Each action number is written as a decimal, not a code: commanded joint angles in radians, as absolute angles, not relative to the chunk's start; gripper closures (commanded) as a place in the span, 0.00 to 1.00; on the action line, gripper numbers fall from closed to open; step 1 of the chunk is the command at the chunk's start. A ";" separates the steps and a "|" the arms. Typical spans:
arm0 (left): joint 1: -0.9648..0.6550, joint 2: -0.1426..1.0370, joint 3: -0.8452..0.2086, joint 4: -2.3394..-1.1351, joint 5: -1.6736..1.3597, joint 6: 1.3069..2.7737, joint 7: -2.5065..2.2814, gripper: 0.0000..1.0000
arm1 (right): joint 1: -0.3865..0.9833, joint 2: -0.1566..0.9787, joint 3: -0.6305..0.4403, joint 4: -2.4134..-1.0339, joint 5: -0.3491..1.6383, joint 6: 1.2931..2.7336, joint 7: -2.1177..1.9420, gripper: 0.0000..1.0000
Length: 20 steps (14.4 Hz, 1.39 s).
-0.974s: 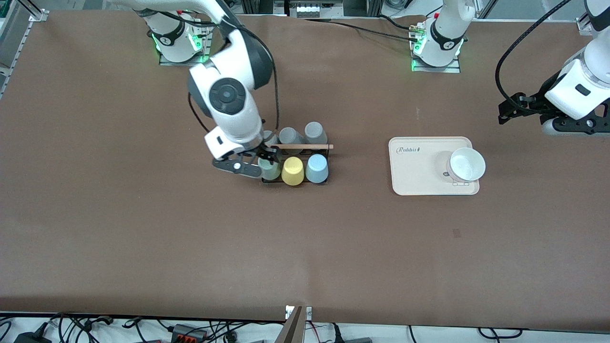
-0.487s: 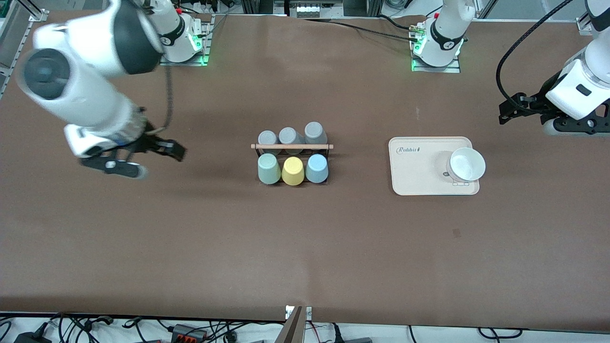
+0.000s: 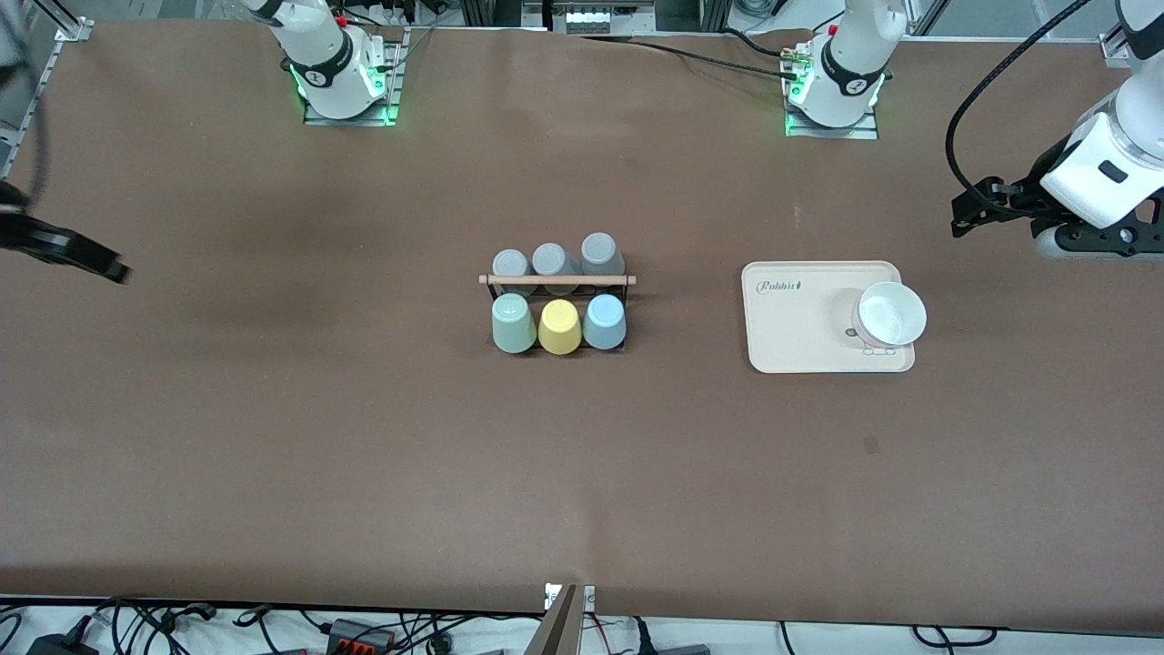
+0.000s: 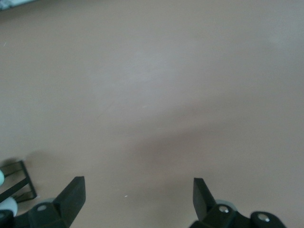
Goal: Hang scattered cups on rack with three cups
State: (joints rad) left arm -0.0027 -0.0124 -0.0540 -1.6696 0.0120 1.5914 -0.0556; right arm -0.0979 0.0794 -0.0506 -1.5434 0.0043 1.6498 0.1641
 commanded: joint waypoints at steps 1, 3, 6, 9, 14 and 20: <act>-0.005 -0.006 -0.051 -1.647 -0.006 1.575 -0.049 0.00 | -0.121 0.052 -0.037 -1.508 -0.005 1.564 0.157 0.00; -0.005 -0.006 -0.051 -1.647 -0.008 1.575 -0.049 0.00 | -0.115 0.060 -0.034 -1.491 -0.012 1.471 0.158 0.00; -0.005 -0.006 -0.051 -1.647 -0.008 1.575 -0.049 0.00 | -0.083 0.066 -0.046 -1.500 -0.014 1.477 0.132 0.00; -0.003 -0.006 -0.051 -1.649 -0.008 1.574 -0.049 0.00 | -0.034 0.066 -0.097 -1.503 -0.011 1.503 0.043 0.00; -0.006 -0.006 -0.052 -1.648 -0.005 1.574 -0.055 0.00 | -0.028 0.067 -0.094 -1.502 -0.017 1.508 0.046 0.00; -0.006 -0.008 -0.052 -1.647 -0.005 1.574 -0.052 0.00 | -0.029 0.057 -0.042 -1.534 -0.038 1.540 0.046 0.00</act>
State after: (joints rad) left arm -0.0035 -0.0124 -0.0540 -1.6696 0.0120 1.5914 -0.0554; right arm -0.0335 0.0661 -0.0641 -1.5209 -0.0095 1.5249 0.0617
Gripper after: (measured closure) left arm 0.000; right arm 0.000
